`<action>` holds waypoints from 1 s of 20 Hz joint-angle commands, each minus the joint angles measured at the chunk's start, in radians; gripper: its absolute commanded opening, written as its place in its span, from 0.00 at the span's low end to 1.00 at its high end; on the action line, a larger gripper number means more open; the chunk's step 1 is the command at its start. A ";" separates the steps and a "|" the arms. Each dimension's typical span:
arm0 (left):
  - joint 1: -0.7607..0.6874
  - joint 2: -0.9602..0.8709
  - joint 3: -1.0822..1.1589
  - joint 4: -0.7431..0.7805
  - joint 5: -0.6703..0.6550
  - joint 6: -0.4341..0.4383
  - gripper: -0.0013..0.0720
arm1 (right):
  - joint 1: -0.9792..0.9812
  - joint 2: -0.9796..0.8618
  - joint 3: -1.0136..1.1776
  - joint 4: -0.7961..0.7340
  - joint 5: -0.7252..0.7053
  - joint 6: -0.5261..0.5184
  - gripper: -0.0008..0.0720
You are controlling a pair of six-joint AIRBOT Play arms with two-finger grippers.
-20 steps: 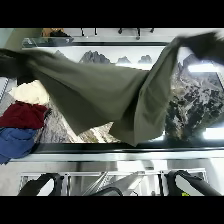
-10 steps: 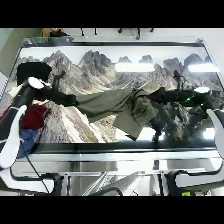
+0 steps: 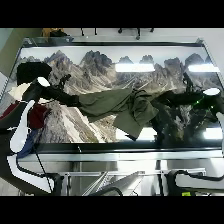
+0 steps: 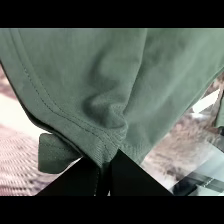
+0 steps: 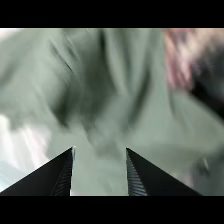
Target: Fold the shirts.
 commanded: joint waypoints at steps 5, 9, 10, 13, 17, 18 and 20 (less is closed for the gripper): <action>0.000 -0.006 0.025 -0.003 -0.016 0.000 0.04 | 0.093 0.239 -0.472 -0.050 -0.119 0.170 0.55; 0.000 -0.006 0.025 -0.005 -0.023 0.000 0.04 | 0.259 0.192 -0.526 -0.037 -0.300 0.171 0.55; 0.000 -0.006 0.025 -0.005 -0.026 0.000 0.04 | 0.298 0.166 -0.526 -0.014 -0.345 0.170 0.55; 0.000 -0.006 0.025 -0.005 -0.030 0.000 0.04 | 0.386 0.085 -0.526 0.112 -0.436 0.106 0.55; 0.000 -0.006 0.025 -0.005 -0.032 0.000 0.04 | 0.424 0.045 -0.520 0.387 -0.441 -0.144 0.27; 0.000 -0.004 0.025 -0.006 -0.038 0.000 0.04 | 0.424 0.055 -0.506 0.457 -0.423 -0.212 0.05; 0.000 0.019 0.025 -0.006 -0.047 0.000 0.04 | 0.424 0.095 -0.447 0.543 -0.362 -0.274 0.04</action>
